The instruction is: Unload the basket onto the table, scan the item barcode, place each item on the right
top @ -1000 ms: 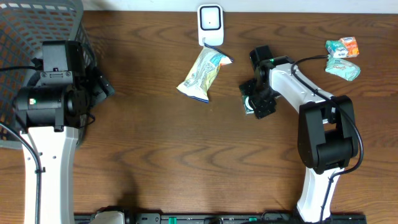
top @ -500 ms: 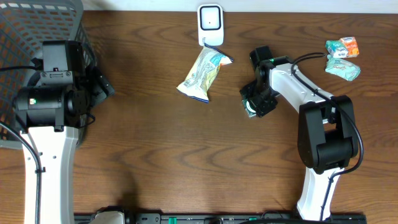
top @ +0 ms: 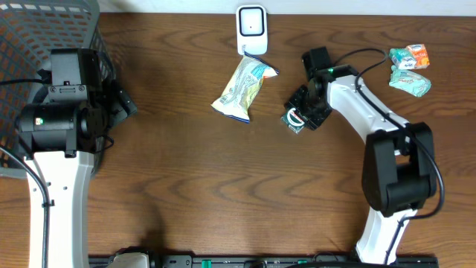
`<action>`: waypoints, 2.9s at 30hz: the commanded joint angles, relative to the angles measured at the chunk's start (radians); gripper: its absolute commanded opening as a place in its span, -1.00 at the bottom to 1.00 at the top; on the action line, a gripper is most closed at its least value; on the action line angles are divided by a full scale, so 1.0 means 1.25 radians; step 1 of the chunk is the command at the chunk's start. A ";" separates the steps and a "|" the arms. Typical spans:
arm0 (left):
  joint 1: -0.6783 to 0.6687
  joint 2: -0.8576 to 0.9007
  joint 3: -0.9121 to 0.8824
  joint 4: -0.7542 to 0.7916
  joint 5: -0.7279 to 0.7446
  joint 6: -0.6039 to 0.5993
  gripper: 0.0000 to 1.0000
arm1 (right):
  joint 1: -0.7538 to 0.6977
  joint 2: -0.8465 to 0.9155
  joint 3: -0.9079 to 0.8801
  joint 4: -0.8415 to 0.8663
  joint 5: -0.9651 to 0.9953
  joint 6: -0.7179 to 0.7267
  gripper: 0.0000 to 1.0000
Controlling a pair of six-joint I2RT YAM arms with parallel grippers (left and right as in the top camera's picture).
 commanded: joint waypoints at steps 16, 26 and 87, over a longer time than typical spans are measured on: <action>0.006 0.003 -0.003 -0.002 -0.010 -0.013 0.96 | 0.036 -0.002 -0.002 0.007 0.146 -0.083 0.99; 0.006 0.003 -0.003 -0.002 -0.010 -0.013 0.95 | 0.060 0.039 -0.002 0.015 0.215 -0.084 0.98; 0.006 0.003 -0.002 -0.002 -0.010 -0.013 0.96 | -0.077 0.034 -0.006 0.294 -0.733 -0.200 -0.08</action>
